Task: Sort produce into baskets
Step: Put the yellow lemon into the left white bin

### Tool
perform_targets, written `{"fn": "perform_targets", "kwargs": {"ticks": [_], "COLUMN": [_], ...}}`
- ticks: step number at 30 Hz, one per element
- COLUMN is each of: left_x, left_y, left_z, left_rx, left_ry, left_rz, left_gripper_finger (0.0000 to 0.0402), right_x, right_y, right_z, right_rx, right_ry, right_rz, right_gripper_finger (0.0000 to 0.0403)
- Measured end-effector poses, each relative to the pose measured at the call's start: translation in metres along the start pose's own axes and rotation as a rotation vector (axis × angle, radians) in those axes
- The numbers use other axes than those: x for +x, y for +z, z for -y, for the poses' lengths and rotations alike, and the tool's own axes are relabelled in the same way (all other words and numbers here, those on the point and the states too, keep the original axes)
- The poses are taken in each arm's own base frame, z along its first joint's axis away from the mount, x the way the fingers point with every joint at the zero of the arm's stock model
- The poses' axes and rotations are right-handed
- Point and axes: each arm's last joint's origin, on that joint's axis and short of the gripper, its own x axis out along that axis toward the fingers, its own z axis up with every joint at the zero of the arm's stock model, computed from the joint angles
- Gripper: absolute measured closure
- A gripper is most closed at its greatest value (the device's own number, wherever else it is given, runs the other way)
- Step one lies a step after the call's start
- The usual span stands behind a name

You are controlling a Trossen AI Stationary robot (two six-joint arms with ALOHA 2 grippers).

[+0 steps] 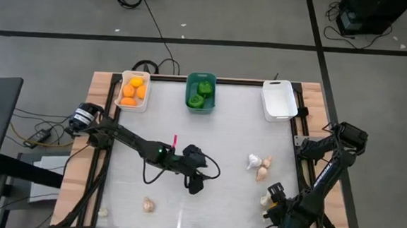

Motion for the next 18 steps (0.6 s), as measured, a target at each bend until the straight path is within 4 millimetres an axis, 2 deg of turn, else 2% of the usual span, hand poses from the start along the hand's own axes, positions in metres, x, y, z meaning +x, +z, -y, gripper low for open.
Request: {"fn": "perform_targets", "kwargs": {"ticks": [4,9,18], "left_x": [0.002,0.003,-0.003], "left_y": [0.005,0.016,0.039], "left_z": [-0.007,-0.007,0.006], "left_rx": [-0.083,0.013,0.233], "left_ry": [-0.048,-0.071,-0.175], "left_rz": [-0.039,0.05,0.32], "left_gripper_finger": [0.0156,0.0156,0.0146], "right_x": [-0.022,-0.052,-0.099], "right_y": [0.006,0.012,0.018], "right_z": [0.006,0.019,0.077], "right_rx": [0.108,0.197,0.552], "right_ry": [0.01,-0.021,-0.129], "right_rz": [0.042,0.185,0.511], "right_gripper_finger": [0.016,0.016,0.016]}}
